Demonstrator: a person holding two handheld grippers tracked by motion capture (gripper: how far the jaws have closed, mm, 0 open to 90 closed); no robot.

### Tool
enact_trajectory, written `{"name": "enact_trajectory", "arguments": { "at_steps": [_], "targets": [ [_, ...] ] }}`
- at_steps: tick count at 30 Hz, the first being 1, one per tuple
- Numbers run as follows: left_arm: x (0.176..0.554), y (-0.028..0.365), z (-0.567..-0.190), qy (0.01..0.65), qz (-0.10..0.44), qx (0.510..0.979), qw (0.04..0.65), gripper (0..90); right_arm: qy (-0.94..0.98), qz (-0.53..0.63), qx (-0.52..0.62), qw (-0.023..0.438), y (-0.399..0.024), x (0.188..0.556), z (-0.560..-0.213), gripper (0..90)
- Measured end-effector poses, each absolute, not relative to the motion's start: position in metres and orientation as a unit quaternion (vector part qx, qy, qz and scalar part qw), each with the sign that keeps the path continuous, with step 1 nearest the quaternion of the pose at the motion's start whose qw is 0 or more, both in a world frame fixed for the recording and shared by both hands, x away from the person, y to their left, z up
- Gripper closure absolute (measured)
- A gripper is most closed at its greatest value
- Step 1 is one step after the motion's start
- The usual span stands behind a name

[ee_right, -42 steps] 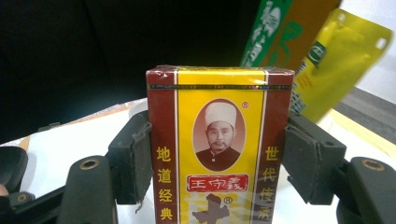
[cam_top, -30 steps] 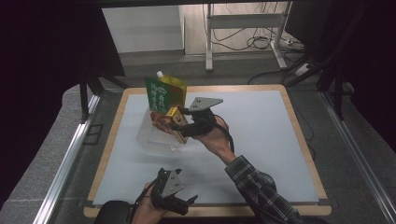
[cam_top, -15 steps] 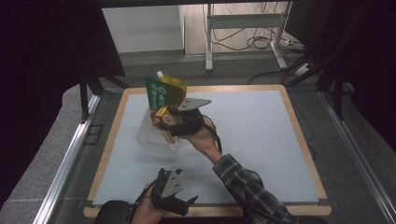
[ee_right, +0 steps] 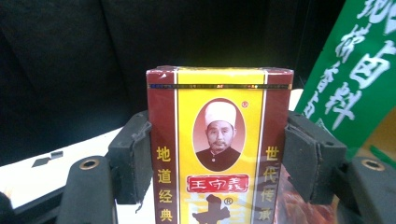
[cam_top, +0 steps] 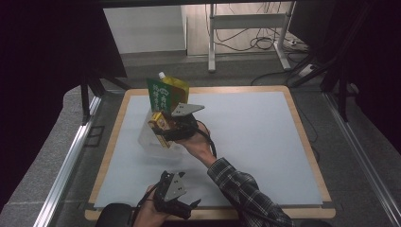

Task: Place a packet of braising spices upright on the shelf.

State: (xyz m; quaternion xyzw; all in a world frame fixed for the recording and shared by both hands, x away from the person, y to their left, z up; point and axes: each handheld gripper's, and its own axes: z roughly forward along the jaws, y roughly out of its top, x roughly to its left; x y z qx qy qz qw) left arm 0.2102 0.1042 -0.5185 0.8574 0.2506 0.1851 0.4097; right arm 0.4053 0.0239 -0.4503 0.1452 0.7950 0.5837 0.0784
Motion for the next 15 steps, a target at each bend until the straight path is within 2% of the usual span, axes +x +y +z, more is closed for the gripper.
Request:
{"name": "enact_trajectory", "arguments": {
  "at_steps": [15],
  "targets": [
    [0.210,0.103,-0.519,0.247,0.184,0.861,0.406,2.1,0.798,0.581,0.148,0.064,0.026,0.406,-0.472,32.0]
  ]
}}
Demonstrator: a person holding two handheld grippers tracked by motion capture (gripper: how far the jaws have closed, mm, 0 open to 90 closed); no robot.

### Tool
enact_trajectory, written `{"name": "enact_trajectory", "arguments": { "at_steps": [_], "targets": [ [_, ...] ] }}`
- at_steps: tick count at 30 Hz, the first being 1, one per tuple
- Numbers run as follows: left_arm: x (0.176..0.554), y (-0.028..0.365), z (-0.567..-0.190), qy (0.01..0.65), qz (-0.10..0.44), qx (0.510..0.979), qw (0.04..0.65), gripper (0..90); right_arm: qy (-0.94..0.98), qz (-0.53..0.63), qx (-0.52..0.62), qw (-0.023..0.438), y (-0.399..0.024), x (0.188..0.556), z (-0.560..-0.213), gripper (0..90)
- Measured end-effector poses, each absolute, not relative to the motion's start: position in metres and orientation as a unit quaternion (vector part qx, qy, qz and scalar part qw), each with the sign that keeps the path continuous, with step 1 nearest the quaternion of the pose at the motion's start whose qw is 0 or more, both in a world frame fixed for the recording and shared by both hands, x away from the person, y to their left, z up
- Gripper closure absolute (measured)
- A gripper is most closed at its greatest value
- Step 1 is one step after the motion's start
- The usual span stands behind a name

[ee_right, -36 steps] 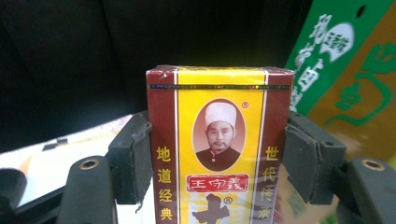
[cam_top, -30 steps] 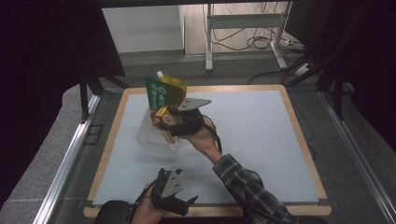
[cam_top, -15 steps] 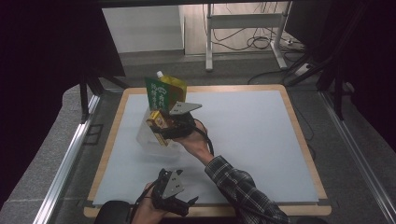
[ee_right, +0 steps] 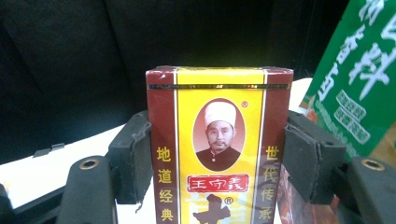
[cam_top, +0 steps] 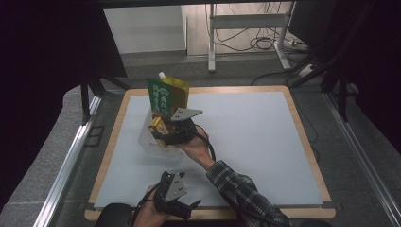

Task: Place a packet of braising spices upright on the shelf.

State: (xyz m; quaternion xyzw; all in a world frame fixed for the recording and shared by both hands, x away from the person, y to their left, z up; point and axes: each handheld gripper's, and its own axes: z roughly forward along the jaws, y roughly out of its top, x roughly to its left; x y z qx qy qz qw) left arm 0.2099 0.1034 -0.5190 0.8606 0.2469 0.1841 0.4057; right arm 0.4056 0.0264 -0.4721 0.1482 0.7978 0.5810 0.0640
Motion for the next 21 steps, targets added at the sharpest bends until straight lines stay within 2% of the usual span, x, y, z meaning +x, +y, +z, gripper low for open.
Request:
{"name": "enact_trajectory", "arguments": {
  "at_steps": [21],
  "targets": [
    [0.209,0.100,-0.521,0.241,0.183,0.865,0.399,2.2,0.795,0.579,0.170,0.057,0.003,0.402,-0.499,32.8]
  ]
}}
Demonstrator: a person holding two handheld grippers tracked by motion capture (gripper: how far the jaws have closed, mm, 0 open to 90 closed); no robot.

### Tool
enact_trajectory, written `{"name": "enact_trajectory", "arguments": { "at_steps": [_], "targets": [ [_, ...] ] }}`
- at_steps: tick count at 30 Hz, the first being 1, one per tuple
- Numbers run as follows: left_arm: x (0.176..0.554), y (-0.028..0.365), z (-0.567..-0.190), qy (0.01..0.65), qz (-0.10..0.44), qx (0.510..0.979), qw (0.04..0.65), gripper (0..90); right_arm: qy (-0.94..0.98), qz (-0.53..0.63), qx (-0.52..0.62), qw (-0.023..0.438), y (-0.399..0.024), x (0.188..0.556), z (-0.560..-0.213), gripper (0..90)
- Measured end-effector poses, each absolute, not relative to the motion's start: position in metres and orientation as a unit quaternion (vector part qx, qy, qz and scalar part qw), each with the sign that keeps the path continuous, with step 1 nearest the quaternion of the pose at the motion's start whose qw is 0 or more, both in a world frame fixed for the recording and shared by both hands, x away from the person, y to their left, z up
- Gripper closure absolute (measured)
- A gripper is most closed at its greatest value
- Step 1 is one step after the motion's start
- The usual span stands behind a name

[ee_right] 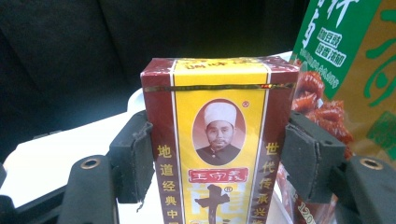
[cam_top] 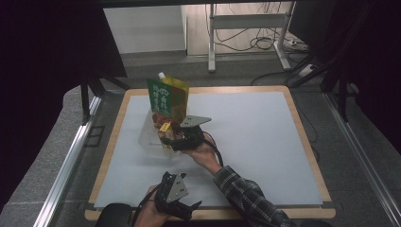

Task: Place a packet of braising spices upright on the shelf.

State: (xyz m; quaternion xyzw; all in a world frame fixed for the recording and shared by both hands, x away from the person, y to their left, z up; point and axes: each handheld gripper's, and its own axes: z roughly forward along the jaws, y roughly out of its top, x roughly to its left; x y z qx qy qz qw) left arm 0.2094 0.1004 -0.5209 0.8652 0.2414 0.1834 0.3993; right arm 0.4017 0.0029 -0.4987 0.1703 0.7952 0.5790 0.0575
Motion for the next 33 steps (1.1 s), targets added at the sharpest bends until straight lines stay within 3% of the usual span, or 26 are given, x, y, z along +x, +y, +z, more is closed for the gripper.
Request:
{"name": "enact_trajectory", "arguments": {
  "at_steps": [8,17,33],
  "targets": [
    [0.210,0.102,-0.520,0.243,0.184,0.864,0.401,2.2,0.805,0.564,0.175,0.058,0.005,0.403,-0.495,31.2],
    [0.210,0.102,-0.520,0.243,0.185,0.863,0.401,2.2,0.831,0.527,0.153,0.092,0.008,0.396,-0.482,15.1],
    [0.211,0.103,-0.520,0.252,0.184,0.858,0.407,2.0,0.848,0.500,0.152,0.086,-0.013,0.389,-0.457,9.9]
  ]
}}
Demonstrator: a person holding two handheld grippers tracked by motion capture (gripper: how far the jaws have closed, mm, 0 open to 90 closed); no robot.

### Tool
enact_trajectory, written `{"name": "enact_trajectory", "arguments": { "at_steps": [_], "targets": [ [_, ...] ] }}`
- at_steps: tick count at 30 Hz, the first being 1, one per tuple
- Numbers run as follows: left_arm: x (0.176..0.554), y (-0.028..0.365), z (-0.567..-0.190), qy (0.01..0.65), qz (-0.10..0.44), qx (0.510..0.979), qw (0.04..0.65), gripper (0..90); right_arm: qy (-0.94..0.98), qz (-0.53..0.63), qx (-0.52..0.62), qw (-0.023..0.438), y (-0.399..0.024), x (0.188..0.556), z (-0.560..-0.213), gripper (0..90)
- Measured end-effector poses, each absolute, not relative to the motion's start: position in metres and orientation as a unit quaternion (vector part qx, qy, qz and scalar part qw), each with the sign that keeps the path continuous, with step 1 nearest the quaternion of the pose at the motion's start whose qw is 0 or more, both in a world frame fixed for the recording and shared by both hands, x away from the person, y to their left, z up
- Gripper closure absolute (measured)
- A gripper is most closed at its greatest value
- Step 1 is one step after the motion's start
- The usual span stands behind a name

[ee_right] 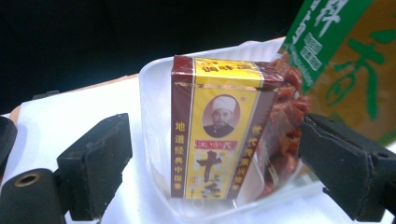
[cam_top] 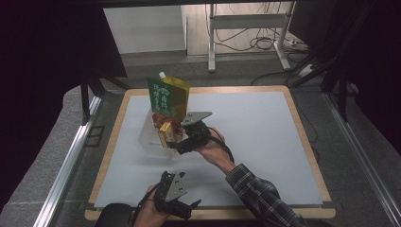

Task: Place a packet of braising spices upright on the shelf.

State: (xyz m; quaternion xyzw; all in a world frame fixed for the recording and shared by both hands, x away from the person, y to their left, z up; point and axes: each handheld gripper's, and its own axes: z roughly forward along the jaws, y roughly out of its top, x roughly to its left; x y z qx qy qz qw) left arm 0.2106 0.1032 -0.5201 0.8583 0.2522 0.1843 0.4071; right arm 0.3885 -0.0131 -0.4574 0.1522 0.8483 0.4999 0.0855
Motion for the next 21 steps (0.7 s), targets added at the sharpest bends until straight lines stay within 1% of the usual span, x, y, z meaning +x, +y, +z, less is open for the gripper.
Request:
{"name": "enact_trajectory", "arguments": {
  "at_steps": [9,21],
  "targets": [
    [0.211,0.104,-0.520,0.254,0.182,0.857,0.409,2.0,0.855,0.485,0.162,0.084,-0.028,0.384,-0.451,7.9],
    [0.212,0.104,-0.520,0.256,0.180,0.857,0.409,2.0,0.860,0.471,0.182,0.078,-0.056,0.379,-0.452,4.7]
  ]
}}
